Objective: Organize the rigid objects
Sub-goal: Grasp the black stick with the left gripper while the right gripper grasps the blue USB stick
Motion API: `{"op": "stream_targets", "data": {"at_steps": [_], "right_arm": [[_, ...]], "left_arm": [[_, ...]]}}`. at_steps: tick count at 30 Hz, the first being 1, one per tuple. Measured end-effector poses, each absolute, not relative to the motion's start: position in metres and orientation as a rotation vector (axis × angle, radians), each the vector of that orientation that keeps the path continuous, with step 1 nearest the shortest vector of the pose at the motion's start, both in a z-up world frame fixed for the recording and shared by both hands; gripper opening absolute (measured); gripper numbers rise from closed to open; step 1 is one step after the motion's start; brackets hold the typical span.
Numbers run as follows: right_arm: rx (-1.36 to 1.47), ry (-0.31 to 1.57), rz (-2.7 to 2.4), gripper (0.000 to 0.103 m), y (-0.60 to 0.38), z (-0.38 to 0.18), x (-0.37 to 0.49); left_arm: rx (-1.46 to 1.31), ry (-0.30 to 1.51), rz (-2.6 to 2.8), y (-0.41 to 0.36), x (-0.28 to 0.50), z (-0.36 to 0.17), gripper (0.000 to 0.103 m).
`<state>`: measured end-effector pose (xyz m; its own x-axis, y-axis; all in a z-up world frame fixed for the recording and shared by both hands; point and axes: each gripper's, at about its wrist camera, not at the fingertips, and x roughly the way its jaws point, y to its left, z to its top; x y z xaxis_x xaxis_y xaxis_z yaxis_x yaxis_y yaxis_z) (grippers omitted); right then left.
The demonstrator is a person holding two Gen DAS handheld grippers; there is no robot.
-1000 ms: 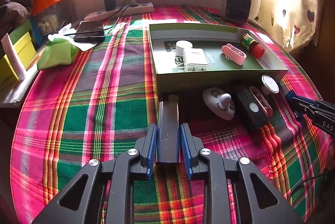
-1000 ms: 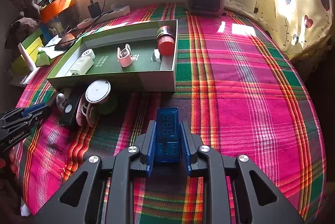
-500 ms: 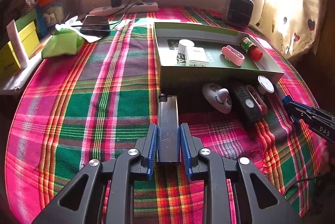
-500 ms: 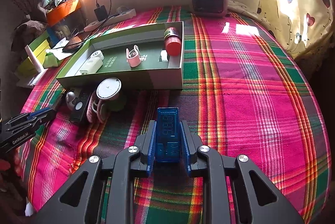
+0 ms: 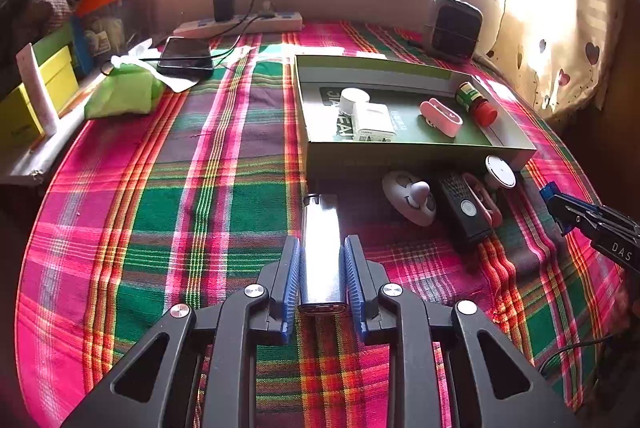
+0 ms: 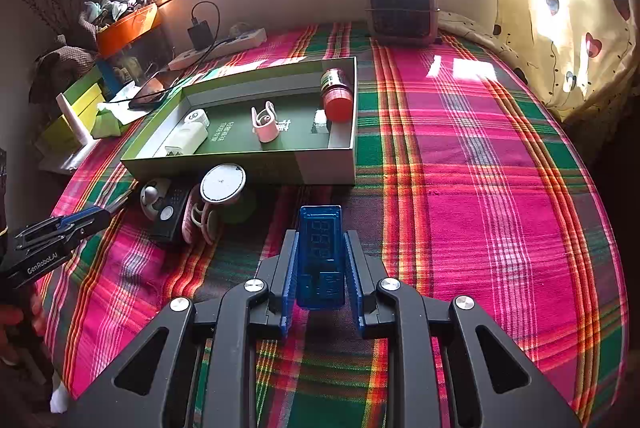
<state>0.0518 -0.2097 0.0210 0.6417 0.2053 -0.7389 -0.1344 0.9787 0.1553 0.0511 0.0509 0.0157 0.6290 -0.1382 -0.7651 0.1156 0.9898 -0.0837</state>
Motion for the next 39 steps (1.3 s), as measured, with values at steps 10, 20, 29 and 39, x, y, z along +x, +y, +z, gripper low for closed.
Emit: {"op": "stream_targets", "data": {"at_steps": [10, 20, 29, 39], "right_arm": [[0.094, 0.863, 0.196, 0.023, -0.210, 0.018, 0.053], [0.093, 0.869, 0.197, 0.023, -0.210, 0.015, 0.054], [0.092, 0.865, 0.193, 0.023, -0.210, 0.017, 0.052], [0.090, 0.858, 0.193, 0.023, -0.209, 0.020, 0.049]], "left_arm": [[0.020, 0.905, -0.120, 0.045, 0.061, 0.006, 0.025], [0.047, 0.898, -0.106, 0.041, 0.065, 0.006, 0.022], [0.030, 0.879, -0.109, 0.044, 0.062, 0.010, 0.022], [0.006, 0.860, -0.114, 0.048, 0.057, 0.018, 0.022]]}}
